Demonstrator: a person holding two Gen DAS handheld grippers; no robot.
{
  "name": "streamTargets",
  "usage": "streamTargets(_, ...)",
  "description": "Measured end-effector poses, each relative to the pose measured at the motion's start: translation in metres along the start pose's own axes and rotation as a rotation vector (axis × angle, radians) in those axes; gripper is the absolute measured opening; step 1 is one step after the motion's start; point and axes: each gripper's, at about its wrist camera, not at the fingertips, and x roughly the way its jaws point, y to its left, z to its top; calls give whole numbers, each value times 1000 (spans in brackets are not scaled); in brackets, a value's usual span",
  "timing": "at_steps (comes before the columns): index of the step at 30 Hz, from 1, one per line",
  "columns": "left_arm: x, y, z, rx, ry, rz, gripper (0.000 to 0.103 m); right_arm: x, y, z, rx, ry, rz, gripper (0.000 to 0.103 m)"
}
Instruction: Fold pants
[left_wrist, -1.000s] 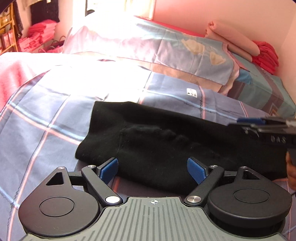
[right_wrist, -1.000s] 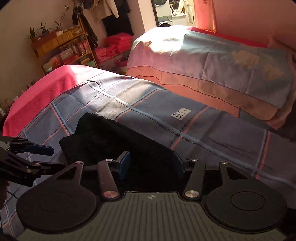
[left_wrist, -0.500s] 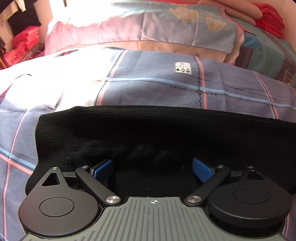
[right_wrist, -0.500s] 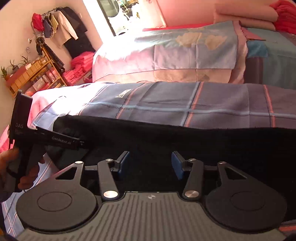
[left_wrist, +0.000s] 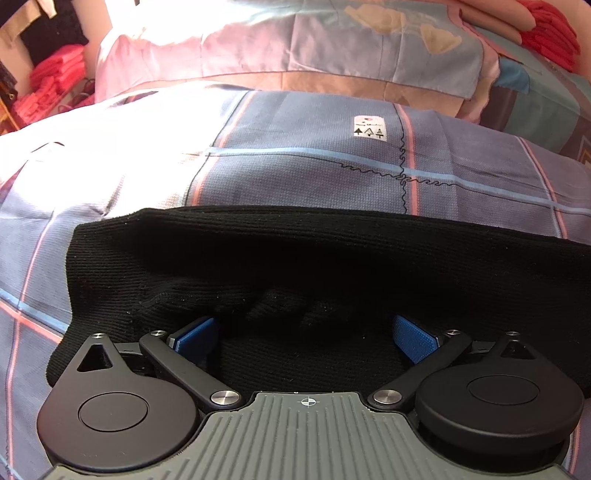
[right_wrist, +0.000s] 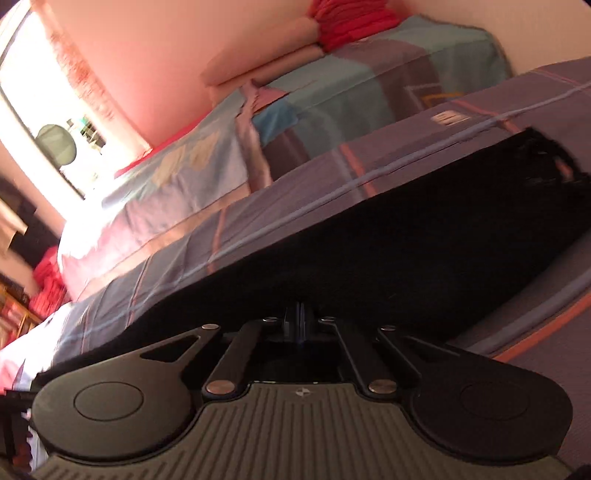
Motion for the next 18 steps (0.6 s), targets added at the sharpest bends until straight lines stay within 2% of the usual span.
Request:
streamTargets(1, 0, 0, 0, -2, 1, 0, 103, -14, -12, 5, 34, -40, -26, 53)
streamTargets(2, 0, 0, 0, -2, 2, 0, 103, -25, -23, 7, 80, -56, -25, 67)
streamTargets(3, 0, 0, 0, -3, 2, 2, 103, -35, -36, 6, 143, -46, -18, 74)
streamTargets(6, 1, -2, 1, -11, 4, 5, 103, -38, -64, -8, 289, 71, -4, 71)
streamTargets(8, 2, -3, 2, -12, 6, 13, 103, -27, -72, -15, 330, 102, 29, 72)
streamTargets(10, 3, -4, 2, -15, 8, 19, 103, -12, -69, -15, 328, 70, 72, 75)
streamTargets(11, 3, -4, 2, -17, 8, 20, 103, -6, -68, -13, 343, 58, 90, 81)
streamTargets(12, 3, -4, 2, -17, 6, 20, 103, -2, -66, -9, 361, 33, 134, 98)
streamTargets(16, 3, -5, 1, -19, -2, 22, 103, 18, -66, -1, 289, -44, 170, 90)
streamTargets(18, 3, -5, 0, -21, -4, 24, 103, 22, -71, 1, 365, -64, 178, 88)
